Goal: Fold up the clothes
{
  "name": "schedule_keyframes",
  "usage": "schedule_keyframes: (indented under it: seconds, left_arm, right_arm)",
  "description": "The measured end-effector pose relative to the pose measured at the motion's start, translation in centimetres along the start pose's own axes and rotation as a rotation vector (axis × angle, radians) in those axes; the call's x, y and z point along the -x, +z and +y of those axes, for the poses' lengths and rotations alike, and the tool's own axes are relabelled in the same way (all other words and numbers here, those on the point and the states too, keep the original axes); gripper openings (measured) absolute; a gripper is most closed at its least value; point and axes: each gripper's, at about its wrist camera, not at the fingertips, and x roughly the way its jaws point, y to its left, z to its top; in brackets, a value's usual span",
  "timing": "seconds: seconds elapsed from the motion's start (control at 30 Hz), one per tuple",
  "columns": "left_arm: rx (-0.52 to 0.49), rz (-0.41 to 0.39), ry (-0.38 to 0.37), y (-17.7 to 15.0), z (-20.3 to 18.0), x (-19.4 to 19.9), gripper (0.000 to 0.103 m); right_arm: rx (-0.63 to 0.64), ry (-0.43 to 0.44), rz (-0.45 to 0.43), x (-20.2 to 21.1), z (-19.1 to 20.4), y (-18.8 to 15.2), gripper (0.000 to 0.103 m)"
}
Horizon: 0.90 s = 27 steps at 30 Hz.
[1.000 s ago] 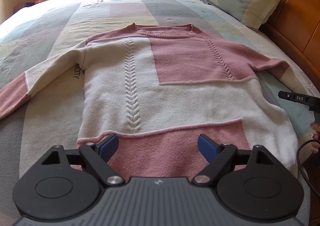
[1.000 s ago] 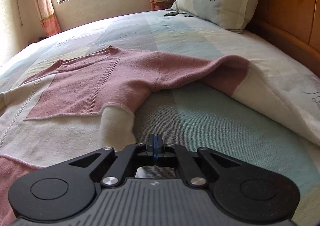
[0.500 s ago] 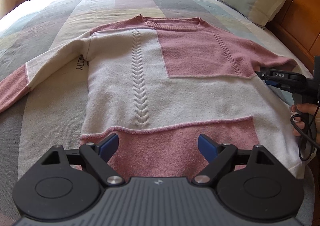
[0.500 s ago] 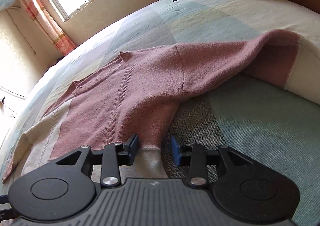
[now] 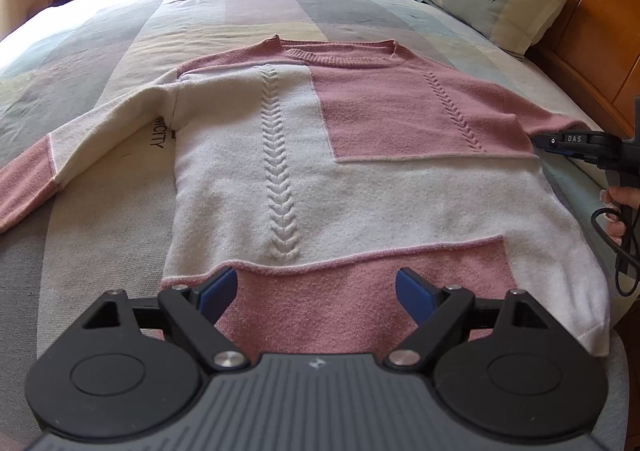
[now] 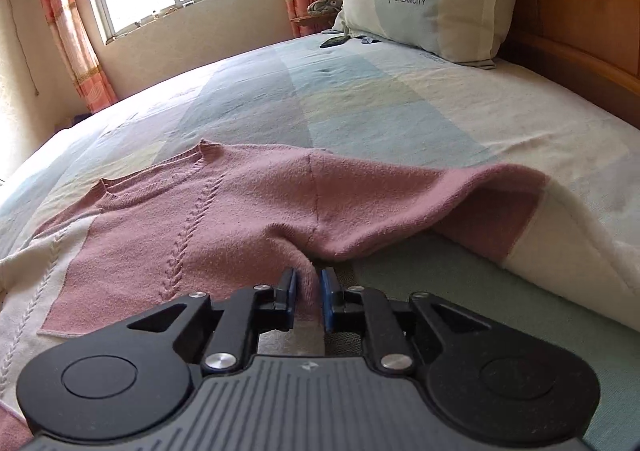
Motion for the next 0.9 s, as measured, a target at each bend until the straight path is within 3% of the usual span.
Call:
schedule_keyframes:
  seconds: [0.1,0.13,0.2,0.27,0.37,0.4,0.47,0.5,0.53,0.7,0.9]
  left_arm:
    - [-0.016,-0.009,-0.016,0.2,-0.1,-0.2,0.086]
    - [-0.022,-0.007,-0.028,0.2,-0.1,-0.5,0.086]
    - [-0.033,0.000,-0.050,0.1,-0.3,-1.1,0.086]
    - [-0.025,0.036,-0.063,-0.6,-0.4,-2.0,0.086]
    - [-0.019,0.091,-0.088,-2.4,-0.4,-2.5,0.087]
    - [-0.039,0.104,-0.099,-2.8,-0.6,-1.8,0.087]
    - [-0.049,0.109,-0.129,-3.3,-0.5,-0.3,0.088]
    - [-0.040,0.091,-0.137,-3.3,-0.2,0.6,0.088]
    - [-0.029,0.073,-0.134,-3.2,0.2,1.5,0.088]
    - [0.068,-0.011,-0.122,-2.2,3.3,5.0,0.088]
    - [0.183,-0.086,-0.106,-1.5,6.2,7.4,0.088]
  right_arm:
    - [-0.014,0.003,-0.006,1.8,-0.1,-0.2,0.029]
    - [-0.021,0.033,-0.013,2.7,-0.1,-0.6,0.033]
    - [-0.006,0.146,0.003,4.2,0.7,-1.9,0.050]
    - [0.015,0.225,0.057,4.7,1.4,-3.4,0.060]
    - [0.041,0.179,0.144,4.6,1.1,-5.5,0.060]
    - [0.020,0.170,0.149,5.1,0.5,-5.8,0.052]
    - [-0.045,0.178,0.144,6.9,-1.0,-6.2,0.054]
    - [-0.066,0.176,0.135,8.0,-1.4,-6.3,0.064]
    - [-0.070,0.174,0.122,9.3,-1.7,-6.4,0.066]
    - [-0.209,0.262,0.154,12.9,-4.7,-8.0,0.068]
    - [-0.361,0.328,0.250,13.0,-6.9,-11.7,0.069]
